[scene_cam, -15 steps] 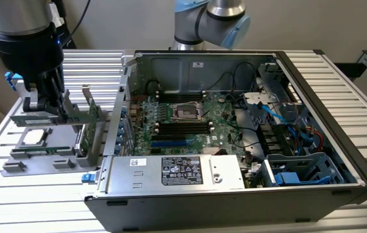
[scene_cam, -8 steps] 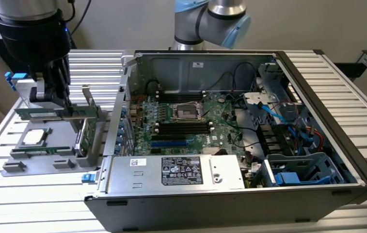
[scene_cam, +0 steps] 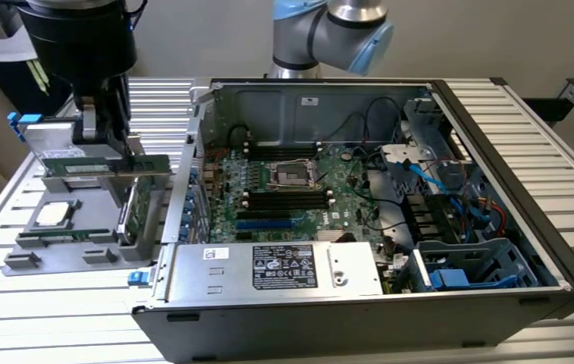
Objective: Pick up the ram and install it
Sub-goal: 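Pick up the ram and move it above insertion slot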
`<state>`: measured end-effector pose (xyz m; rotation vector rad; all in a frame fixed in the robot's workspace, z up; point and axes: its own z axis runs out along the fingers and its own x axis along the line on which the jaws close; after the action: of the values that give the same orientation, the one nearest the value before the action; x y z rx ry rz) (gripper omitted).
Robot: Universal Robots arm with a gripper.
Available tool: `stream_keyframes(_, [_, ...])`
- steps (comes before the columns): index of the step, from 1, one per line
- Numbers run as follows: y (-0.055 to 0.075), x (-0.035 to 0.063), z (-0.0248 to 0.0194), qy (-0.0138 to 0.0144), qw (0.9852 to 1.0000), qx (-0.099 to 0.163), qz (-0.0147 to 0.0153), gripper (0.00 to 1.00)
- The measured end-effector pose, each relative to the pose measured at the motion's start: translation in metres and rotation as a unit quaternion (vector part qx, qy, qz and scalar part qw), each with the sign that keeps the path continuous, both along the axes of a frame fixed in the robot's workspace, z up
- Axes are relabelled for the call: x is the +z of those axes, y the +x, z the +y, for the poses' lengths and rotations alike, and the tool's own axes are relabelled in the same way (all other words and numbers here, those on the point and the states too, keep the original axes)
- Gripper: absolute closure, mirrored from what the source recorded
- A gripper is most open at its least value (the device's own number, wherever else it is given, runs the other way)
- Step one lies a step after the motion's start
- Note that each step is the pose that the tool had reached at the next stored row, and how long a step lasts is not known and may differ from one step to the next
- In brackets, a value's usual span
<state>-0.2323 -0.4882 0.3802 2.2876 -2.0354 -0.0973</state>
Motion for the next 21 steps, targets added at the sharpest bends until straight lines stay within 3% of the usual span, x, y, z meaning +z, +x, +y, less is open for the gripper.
stream_keyframes(5, [0.021,0.0050,0.0003,0.0012,1.0000,0.000,0.0000,0.87])
stream_keyframes(14, [0.062,0.0055,0.0020,0.0018,1.0000,0.000,0.0001,0.87])
stream_keyframes(21, [0.094,0.0047,0.0071,0.0019,1.0000,0.000,0.0000,0.87])
